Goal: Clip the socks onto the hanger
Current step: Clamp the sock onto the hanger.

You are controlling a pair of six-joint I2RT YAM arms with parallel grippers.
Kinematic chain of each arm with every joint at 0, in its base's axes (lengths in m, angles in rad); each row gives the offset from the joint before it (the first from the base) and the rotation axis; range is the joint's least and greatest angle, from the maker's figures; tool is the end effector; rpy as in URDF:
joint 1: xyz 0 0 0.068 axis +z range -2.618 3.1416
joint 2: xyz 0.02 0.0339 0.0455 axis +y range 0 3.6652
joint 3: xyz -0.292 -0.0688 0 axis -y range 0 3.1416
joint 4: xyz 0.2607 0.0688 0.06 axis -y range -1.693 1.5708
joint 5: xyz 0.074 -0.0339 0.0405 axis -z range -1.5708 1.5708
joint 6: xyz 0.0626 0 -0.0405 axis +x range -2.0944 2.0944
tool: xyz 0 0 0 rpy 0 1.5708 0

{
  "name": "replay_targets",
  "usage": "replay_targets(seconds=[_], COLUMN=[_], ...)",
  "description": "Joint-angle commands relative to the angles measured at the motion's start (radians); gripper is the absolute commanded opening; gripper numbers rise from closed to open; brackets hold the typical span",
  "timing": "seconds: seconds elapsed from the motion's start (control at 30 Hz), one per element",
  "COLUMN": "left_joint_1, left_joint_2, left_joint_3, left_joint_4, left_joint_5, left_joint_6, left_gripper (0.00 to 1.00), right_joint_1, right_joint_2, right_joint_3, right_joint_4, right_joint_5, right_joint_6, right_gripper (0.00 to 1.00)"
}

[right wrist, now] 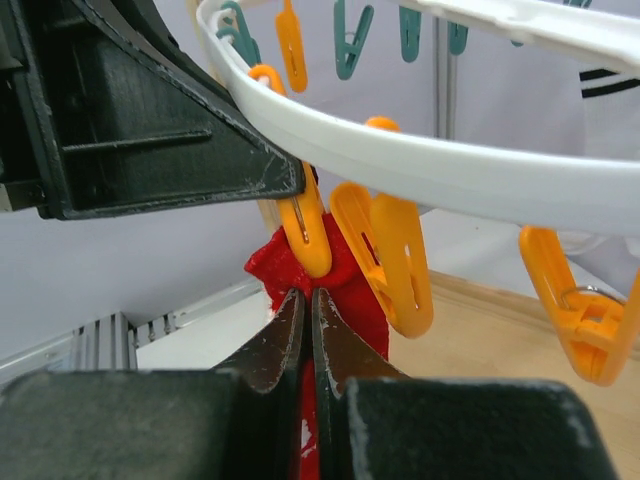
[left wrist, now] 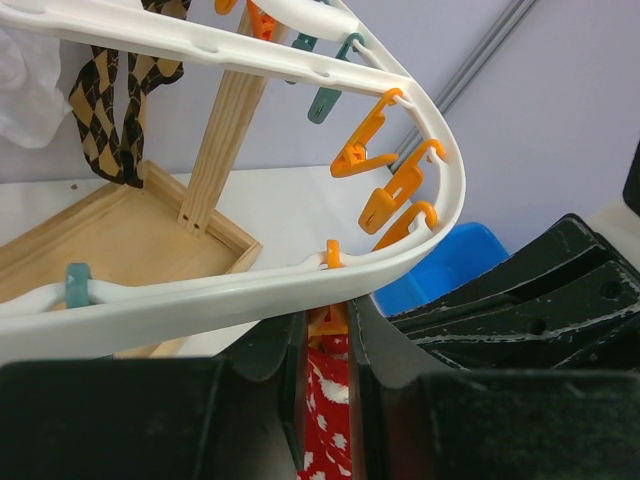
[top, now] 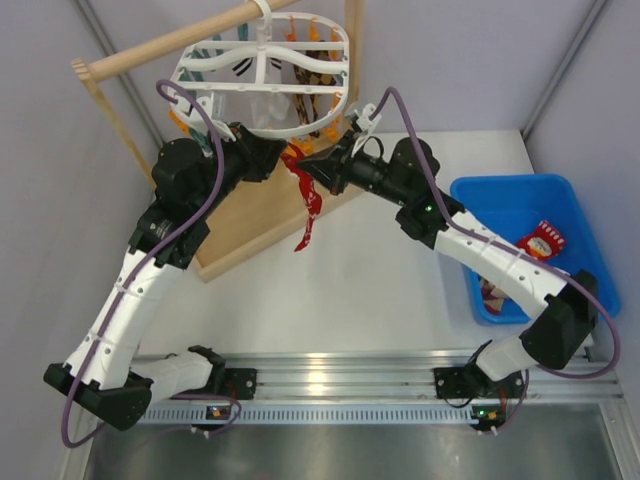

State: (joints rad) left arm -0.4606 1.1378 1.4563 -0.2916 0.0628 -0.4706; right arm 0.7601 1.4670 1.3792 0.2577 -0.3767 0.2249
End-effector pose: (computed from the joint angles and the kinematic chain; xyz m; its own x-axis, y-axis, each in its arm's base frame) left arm 0.2336 -0.1203 0.5208 -0.2052 -0.4034 -0.8917 0.4564 0.7666 -0.4518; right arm 0.2632 0.2820 0.4632 -0.0820 0.2081 -0.9747 -0.9080 0.3875 0.1592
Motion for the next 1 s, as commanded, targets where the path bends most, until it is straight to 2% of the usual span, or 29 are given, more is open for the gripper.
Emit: replay_targets(seconds=[0.0,0.13,0.2,0.23,0.37,0.6,0.97], left_joint_1=[0.011,0.011,0.011,0.011,0.017,0.072,0.233], left_joint_2=[0.011,0.007,0.007,0.002,-0.015,-0.068,-0.203], left_joint_3=[0.007,-0.001,-0.001,0.001,0.013,0.009,-0.088], left_joint_4=[0.026,0.025,0.031,0.031,0.037,0.048,0.057], left_joint_5=[-0.027,-0.023,-0.021,-0.023,-0.017,0.063,0.219], left_joint_6=[-0.003,-0.007,-0.007,-0.007,-0.005,-0.057,-0.163], left_gripper=[0.00,0.02,0.11,0.21,0.39,0.47,0.47], right_joint_1=[0.018,0.018,0.018,0.018,0.008,-0.011,-0.042], right_joint_2=[-0.014,-0.008,-0.008,-0.008,-0.016,-0.028,-0.039], right_joint_3=[0.070,0.092,0.096,0.098,0.084,0.063,0.064], right_joint_4=[0.074,0.074,0.069,0.066,0.052,0.041,0.011], right_joint_5=[-0.002,0.001,0.002,0.002,0.016,0.022,0.012], right_joint_6=[0.013,0.011,0.011,0.005,-0.018,-0.039,-0.076], right_gripper=[0.00,0.00,0.00,0.00,0.00,0.00,0.00])
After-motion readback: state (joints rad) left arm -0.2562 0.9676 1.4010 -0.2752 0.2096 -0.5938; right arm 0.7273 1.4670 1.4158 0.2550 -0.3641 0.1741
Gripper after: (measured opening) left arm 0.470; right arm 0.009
